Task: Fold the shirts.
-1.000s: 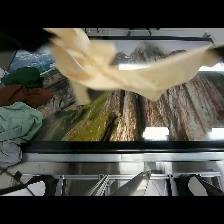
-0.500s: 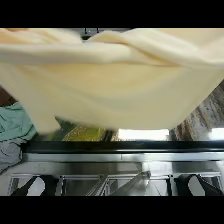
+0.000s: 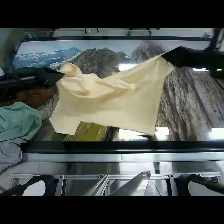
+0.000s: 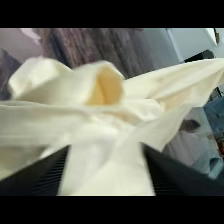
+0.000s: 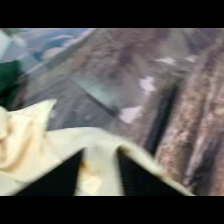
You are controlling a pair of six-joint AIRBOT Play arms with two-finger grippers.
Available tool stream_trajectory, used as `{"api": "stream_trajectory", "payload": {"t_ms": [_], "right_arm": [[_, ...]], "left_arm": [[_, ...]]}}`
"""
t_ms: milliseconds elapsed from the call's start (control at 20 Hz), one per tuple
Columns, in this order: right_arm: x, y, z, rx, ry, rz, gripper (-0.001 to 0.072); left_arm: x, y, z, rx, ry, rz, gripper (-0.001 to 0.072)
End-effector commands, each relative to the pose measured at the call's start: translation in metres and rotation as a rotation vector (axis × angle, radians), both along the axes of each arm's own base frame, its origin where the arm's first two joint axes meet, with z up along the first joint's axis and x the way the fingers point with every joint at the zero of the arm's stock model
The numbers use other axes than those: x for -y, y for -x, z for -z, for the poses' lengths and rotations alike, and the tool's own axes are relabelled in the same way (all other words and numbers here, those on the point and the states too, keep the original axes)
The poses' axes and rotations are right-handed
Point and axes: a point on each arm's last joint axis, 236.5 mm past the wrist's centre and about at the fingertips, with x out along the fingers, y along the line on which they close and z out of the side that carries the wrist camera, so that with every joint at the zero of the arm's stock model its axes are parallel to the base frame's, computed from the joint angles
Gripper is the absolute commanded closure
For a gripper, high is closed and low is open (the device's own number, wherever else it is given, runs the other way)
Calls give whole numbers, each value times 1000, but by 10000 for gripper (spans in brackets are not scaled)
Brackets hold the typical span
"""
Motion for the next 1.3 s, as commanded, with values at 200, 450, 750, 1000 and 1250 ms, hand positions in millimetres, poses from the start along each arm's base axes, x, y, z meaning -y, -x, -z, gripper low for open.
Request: {"api": "stream_trajectory", "payload": {"t_ms": [200,450,750,1000,1250], "right_arm": [[83,29,57,-268,-21,7,114],[90,121,147,-659,-123,-31,143],[44,176,215,-816,-166,-64,143],[26,181,210,-821,-193,-102,141],[21,176,203,-786,-209,-116,141]], "left_arm": [[-74,-48,32,-152,34,-16,-6],[-158,5,115,-477,-282,-93,-5],[-152,-7,168,-491,-324,-115,14],[-158,-8,214,-635,-428,-19,13],[-123,-32,214,-633,-309,54,14]]}}
